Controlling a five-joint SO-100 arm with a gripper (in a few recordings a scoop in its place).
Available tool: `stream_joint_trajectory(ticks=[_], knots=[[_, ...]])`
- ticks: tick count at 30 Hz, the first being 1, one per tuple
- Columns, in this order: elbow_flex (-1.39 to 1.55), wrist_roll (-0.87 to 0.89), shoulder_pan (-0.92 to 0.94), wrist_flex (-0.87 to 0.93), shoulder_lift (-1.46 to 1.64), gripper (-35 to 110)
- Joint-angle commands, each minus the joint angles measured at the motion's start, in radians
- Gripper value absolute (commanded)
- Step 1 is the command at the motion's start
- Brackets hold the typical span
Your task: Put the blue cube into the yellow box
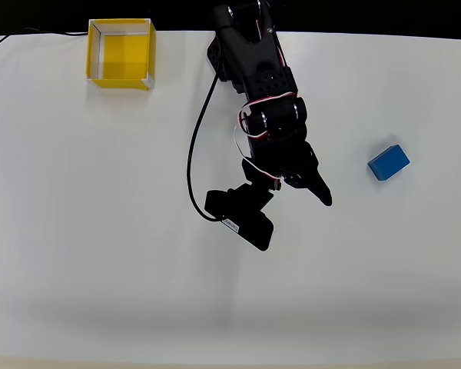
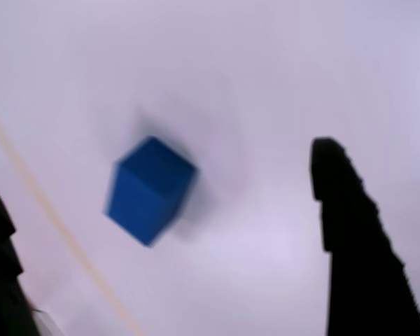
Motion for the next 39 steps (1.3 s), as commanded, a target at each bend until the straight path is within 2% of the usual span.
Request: stream_joint_trajectory(ticks=[1, 4, 7, 11, 19, 25, 39], knots=[[-0.227, 0.138, -0.060, -0.008, -0.069, 53], [-0.334, 0.273, -0.118, 0.017, -0.166, 66], [-0.456, 0.416, -0.192, 0.069, -0.268, 73], [-0.565, 0.571, -0.291, 0.129, -0.397, 78], [-0.591, 0.816, -0.474, 0.238, -0.566, 84], [-0.635, 0.927, -0.560, 0.302, -0.693, 86], [-0.922, 0.982, -0.669, 0.302, -1.009, 84]])
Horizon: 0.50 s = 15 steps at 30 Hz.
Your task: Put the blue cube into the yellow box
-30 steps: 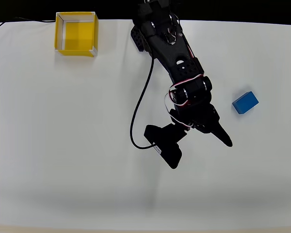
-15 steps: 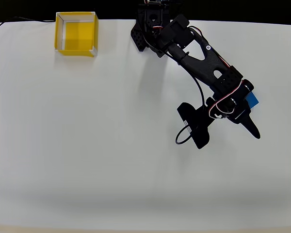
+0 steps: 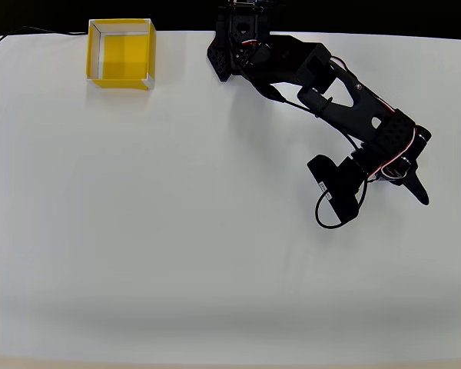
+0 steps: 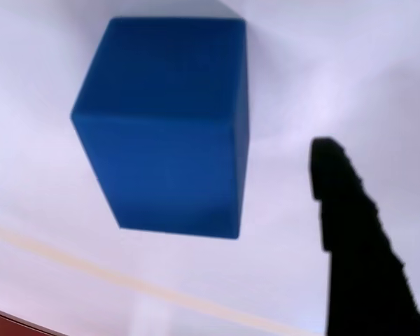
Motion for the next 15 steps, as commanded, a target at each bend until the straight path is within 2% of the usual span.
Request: stream_joint_trajectory(ticks=[1, 10, 15], knots=[[-0.127, 0.040, -0.031, 0.014, 0.011, 85], [-0.201, 0.080, -0.048, 0.008, -0.110, 82], [-0.229, 0.041, -0.038, -0.006, -0.143, 72]])
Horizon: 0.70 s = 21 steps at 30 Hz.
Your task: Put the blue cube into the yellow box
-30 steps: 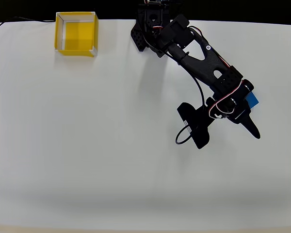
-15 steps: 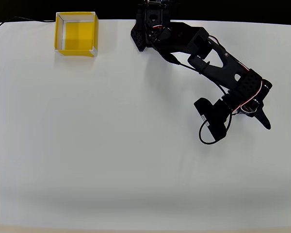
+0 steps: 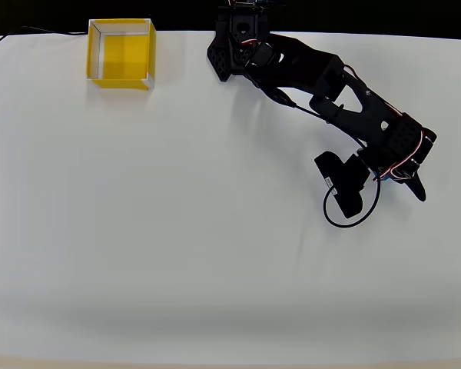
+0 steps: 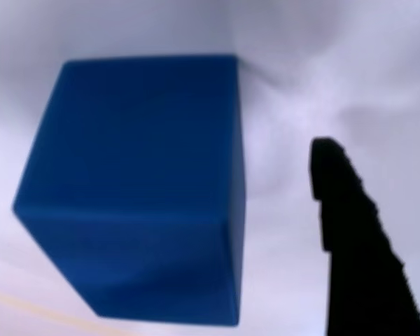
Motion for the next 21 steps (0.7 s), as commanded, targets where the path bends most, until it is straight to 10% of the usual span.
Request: stream_joint_trajectory(ticks=[1, 21], knots=[[-0.103, -0.025, -0.003, -0.002, 0.055, 71], [-0.114, -0.206, -0.035, -0.049, 0.020, 31]])
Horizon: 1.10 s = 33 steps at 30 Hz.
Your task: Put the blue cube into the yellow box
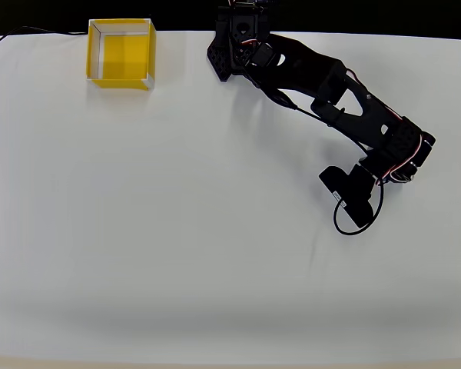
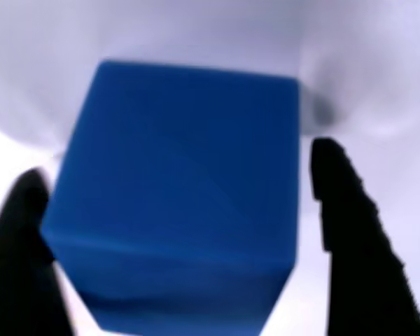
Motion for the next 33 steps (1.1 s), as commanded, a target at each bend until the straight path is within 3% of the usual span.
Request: stream_joint_trajectory(ticks=[1, 13, 22, 33], knots=[[-0.080, -0.026, -0.031, 0.005, 0.061, 30], [-0.064, -0.181, -0.020, 0.006, 0.098, 13], [0.029, -0.589, 0.109, -0.023, 0.373, 10], [0.227, -1.071, 0.443, -0.140, 0.779, 9]])
